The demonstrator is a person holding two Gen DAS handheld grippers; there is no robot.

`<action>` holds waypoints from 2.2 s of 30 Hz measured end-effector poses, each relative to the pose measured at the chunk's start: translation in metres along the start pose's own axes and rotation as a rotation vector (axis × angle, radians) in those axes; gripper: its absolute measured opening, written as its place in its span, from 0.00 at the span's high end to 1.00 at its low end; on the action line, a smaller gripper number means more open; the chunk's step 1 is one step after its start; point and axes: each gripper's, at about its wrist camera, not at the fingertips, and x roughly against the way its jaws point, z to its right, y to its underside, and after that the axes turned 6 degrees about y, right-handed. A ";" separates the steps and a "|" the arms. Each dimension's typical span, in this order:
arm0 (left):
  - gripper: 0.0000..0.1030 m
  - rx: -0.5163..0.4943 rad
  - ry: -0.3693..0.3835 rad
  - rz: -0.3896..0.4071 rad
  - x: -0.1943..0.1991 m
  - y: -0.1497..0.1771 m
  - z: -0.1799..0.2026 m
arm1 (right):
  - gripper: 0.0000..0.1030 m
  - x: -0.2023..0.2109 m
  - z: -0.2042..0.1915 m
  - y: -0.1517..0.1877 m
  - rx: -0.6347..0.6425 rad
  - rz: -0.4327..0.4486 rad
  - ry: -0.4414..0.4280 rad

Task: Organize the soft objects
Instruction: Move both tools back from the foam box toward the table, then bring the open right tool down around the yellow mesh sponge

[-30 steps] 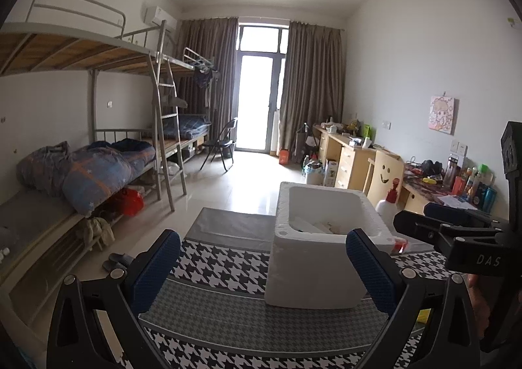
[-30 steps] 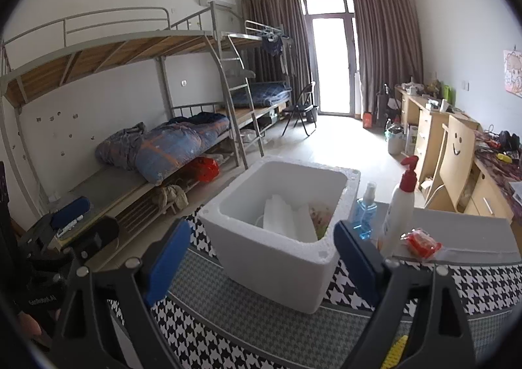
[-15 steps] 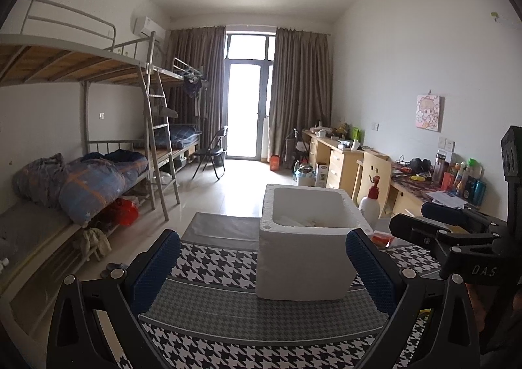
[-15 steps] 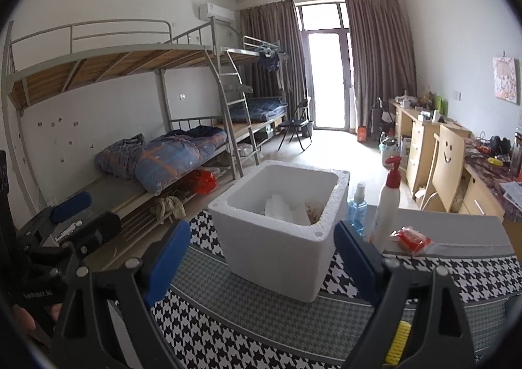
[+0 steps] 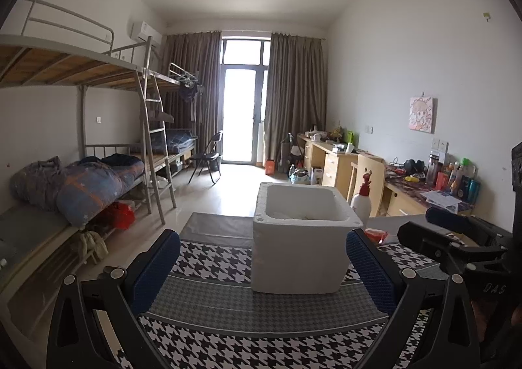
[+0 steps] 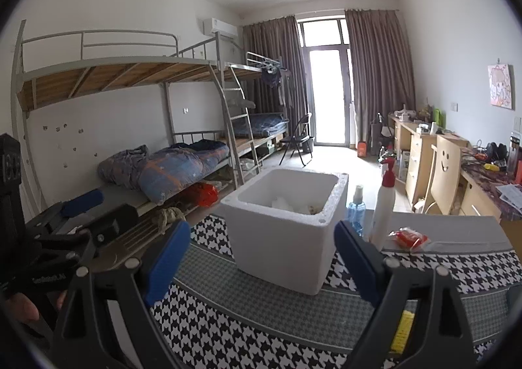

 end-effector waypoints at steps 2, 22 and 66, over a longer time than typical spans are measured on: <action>0.01 0.005 0.007 0.001 0.002 0.003 0.000 | 0.10 0.001 0.000 0.003 0.002 0.002 0.003; 0.01 -0.007 0.044 0.022 0.008 0.027 0.010 | 0.10 0.018 0.013 0.032 0.000 0.013 0.050; 0.01 -0.015 0.230 -0.084 -0.017 0.047 0.059 | 0.10 0.051 0.055 0.065 -0.098 -0.023 0.195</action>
